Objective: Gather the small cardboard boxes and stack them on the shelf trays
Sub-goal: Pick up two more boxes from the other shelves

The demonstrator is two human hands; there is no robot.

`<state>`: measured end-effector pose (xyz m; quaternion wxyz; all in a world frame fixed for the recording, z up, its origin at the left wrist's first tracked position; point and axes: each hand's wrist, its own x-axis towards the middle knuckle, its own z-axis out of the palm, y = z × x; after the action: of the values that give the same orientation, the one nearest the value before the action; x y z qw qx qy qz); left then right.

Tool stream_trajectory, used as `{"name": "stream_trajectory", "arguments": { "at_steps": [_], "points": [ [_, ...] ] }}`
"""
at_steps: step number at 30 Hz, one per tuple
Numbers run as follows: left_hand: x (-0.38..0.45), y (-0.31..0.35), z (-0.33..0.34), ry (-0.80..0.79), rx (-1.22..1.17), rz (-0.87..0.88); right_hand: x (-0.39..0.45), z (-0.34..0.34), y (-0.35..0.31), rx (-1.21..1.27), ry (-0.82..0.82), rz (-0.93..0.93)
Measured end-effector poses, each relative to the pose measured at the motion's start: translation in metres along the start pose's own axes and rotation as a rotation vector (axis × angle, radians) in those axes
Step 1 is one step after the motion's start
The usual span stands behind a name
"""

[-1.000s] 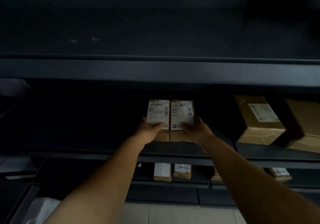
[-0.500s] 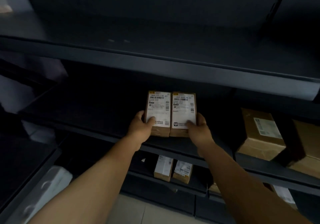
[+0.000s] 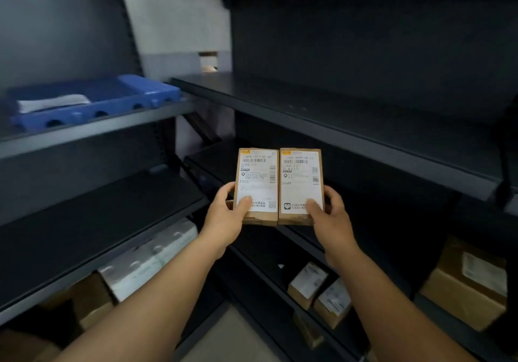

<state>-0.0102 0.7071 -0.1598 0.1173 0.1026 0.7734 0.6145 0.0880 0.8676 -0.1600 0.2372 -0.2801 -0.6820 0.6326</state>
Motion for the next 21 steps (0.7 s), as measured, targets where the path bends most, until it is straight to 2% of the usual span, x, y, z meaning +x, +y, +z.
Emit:
{"name": "stream_trajectory", "arguments": {
  "at_steps": [5,12,21],
  "points": [
    [-0.035,0.032,-0.057,0.15,0.019,0.122,-0.029,0.034,-0.045,0.05,-0.122,-0.113],
    [-0.081,0.079,-0.151,0.236,0.109,0.304,-0.063,0.096,-0.115,0.159,-0.299,-0.26],
    [-0.136,0.102,-0.293,0.522,0.178,0.377,-0.131,0.216,-0.183,0.173,-0.519,-0.381]
  ]
}}
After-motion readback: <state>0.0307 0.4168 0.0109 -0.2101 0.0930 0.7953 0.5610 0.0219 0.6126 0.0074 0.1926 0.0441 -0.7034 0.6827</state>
